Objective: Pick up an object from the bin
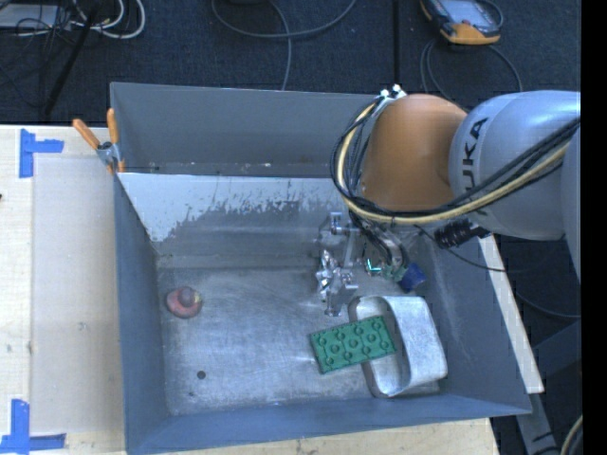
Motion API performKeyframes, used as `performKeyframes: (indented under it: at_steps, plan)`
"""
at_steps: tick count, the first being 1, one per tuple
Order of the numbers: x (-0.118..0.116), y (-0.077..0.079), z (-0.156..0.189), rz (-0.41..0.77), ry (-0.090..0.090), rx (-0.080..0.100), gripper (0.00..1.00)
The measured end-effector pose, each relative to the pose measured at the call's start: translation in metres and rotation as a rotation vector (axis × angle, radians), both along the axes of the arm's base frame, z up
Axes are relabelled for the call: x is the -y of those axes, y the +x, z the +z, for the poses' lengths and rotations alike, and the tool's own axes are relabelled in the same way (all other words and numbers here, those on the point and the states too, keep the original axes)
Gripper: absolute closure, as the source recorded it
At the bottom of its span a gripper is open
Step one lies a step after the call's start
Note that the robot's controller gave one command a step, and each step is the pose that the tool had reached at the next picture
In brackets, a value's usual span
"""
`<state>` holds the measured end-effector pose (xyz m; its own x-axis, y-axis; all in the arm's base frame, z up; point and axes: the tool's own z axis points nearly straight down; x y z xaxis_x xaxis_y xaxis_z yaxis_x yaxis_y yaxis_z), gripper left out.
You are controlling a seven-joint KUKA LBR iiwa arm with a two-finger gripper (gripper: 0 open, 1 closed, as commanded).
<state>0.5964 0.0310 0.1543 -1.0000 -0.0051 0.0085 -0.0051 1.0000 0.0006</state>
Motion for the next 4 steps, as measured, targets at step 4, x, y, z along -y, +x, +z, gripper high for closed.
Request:
performKeyframes:
  at_steps: [4]
  plan:
    - [0.106,-0.094,-0.060,-0.043,-0.004,0.084,0.00]
